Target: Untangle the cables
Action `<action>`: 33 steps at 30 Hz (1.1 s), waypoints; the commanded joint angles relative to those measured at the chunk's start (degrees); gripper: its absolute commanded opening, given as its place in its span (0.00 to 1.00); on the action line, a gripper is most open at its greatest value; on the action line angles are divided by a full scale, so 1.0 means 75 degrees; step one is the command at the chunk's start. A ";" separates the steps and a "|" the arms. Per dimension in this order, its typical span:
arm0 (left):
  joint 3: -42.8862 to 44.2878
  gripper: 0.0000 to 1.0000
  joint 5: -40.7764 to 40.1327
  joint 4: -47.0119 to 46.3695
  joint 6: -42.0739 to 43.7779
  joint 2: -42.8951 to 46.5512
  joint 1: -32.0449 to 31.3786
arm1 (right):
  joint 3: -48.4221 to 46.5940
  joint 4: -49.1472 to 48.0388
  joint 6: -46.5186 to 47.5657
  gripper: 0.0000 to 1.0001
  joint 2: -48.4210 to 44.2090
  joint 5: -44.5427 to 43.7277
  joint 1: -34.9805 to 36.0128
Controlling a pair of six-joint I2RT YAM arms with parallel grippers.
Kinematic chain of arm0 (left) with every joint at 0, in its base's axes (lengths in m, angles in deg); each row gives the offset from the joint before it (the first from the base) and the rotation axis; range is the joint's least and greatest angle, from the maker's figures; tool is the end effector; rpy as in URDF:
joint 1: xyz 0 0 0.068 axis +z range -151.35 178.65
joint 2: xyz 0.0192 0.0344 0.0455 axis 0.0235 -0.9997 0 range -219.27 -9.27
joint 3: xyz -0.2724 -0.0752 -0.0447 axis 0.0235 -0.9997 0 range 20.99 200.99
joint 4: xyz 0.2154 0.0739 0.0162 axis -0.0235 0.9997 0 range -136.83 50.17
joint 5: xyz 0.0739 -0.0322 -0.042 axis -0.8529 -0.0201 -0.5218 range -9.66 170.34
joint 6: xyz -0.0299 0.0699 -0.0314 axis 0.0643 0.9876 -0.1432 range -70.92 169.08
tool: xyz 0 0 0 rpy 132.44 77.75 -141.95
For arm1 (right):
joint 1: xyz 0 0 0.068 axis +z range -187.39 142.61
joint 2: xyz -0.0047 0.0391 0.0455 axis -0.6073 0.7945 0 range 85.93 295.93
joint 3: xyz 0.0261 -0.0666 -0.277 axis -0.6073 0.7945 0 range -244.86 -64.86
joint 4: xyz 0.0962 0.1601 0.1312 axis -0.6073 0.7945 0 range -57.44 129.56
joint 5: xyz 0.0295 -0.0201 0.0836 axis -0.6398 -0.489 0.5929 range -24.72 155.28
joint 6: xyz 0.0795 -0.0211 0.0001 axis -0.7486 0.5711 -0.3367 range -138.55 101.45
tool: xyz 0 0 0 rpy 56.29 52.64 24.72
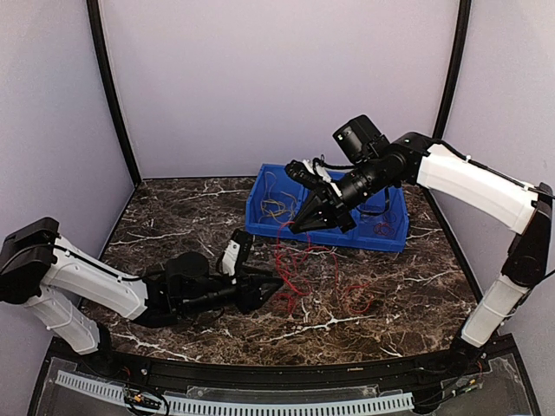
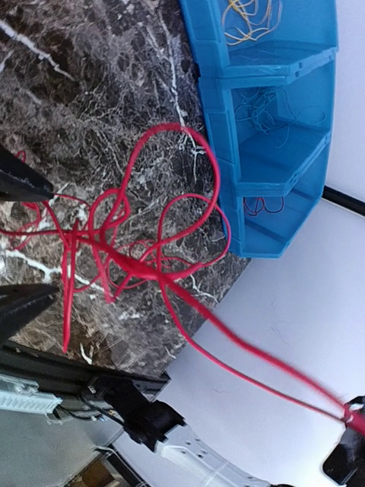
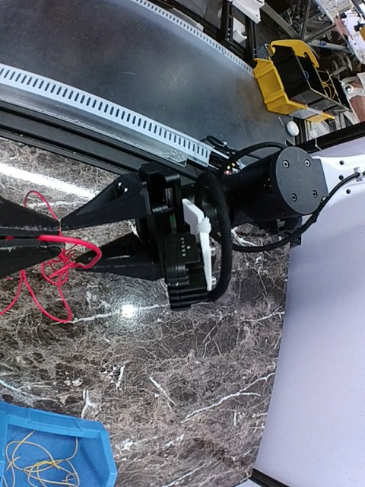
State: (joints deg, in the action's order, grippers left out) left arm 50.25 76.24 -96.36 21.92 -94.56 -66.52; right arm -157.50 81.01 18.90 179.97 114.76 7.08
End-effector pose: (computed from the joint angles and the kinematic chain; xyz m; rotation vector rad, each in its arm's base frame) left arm 0.1341 -0.2777 0.2338 0.5375 1.7386 -1.1261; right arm 0.1958 0.2686 0.3533 -1.7839 1.4692 1.0991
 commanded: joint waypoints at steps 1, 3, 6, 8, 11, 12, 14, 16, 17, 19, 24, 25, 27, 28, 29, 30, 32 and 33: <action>0.0073 0.34 -0.0167 0.0143 -0.0315 -0.0147 -0.0030 | 0.0004 -0.0119 -0.0031 0.00 -0.0083 -0.0002 -0.0030; 0.0021 0.28 -0.0303 0.0021 -0.0168 -0.0230 -0.0030 | -0.0027 -0.0115 -0.0058 0.00 -0.0152 0.0032 -0.0032; -0.0013 0.21 -0.0501 -0.0354 0.0171 -0.0398 -0.0019 | -0.0105 -0.0081 -0.0083 0.00 -0.0220 0.0113 -0.0034; 0.0032 0.24 -0.0523 -0.0618 0.0387 -0.0591 -0.0018 | -0.0187 -0.0040 -0.0093 0.00 -0.0222 0.0160 -0.0035; 0.0284 0.34 -0.0509 -0.0739 0.0639 -0.1006 -0.0007 | -0.0262 0.0005 -0.0107 0.00 -0.0234 0.0200 -0.0035; 0.0342 0.34 -0.0497 -0.0735 0.0734 -0.1104 0.0002 | -0.0284 0.0016 -0.0107 0.00 -0.0240 0.0200 -0.0035; 0.0463 0.26 -0.0463 -0.0750 0.0842 -0.1322 0.0005 | -0.0304 0.0041 -0.0107 0.00 -0.0271 0.0161 -0.0035; 0.0505 0.15 -0.0418 -0.0776 0.0901 -0.1475 0.0005 | -0.0320 0.0035 -0.0110 0.00 -0.0328 0.0129 -0.0088; 0.0470 0.06 -0.0416 -0.0795 0.0934 -0.1490 0.0005 | -0.0343 0.0039 -0.0131 0.00 -0.0357 0.0165 -0.0148; 0.0337 0.00 -0.0570 -0.0835 0.0953 -0.1489 0.0005 | -0.0505 0.0067 -0.0159 0.00 -0.0423 0.0261 -0.0348; -0.0225 0.00 -0.0907 -0.0936 0.1003 -0.1316 0.0022 | -0.1557 0.0294 -0.0272 0.00 -0.0537 0.0757 -0.1345; -0.0281 0.00 -0.0980 -0.0864 0.1001 -0.1276 0.0036 | -0.1826 0.0304 -0.0294 0.00 -0.0570 0.0785 -0.1588; -0.0418 0.00 -0.1083 -0.0724 0.0982 -0.1134 0.0065 | -0.2227 0.0206 -0.0401 0.00 -0.0731 0.0848 -0.2062; -0.0499 0.00 -0.1124 -0.0612 0.0977 -0.1018 0.0076 | -0.2364 0.0043 -0.0508 0.00 -0.0842 0.0870 -0.2309; -0.0524 0.00 -0.1222 -0.0537 0.0968 -0.0957 0.0108 | -0.2466 -0.0076 -0.0605 0.00 -0.0947 0.0892 -0.2529; -0.0563 0.00 -0.1269 -0.0378 0.0970 -0.0844 0.0121 | -0.2583 -0.0155 -0.0663 0.00 -0.1016 0.0918 -0.2747; -0.0602 0.00 -0.1470 -0.0108 0.0967 -0.0684 0.0189 | -0.2844 -0.0230 -0.0773 0.00 -0.1121 0.0899 -0.3154; -0.0636 0.00 -0.1516 -0.0027 0.0964 -0.0574 0.0208 | -0.2891 -0.0346 -0.0889 0.00 -0.1190 0.0894 -0.3359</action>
State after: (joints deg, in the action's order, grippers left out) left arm 46.55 68.09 -99.91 28.52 -102.96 -65.73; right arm -175.62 82.04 15.38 174.22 119.45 -14.15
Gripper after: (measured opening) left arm 0.011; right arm 0.018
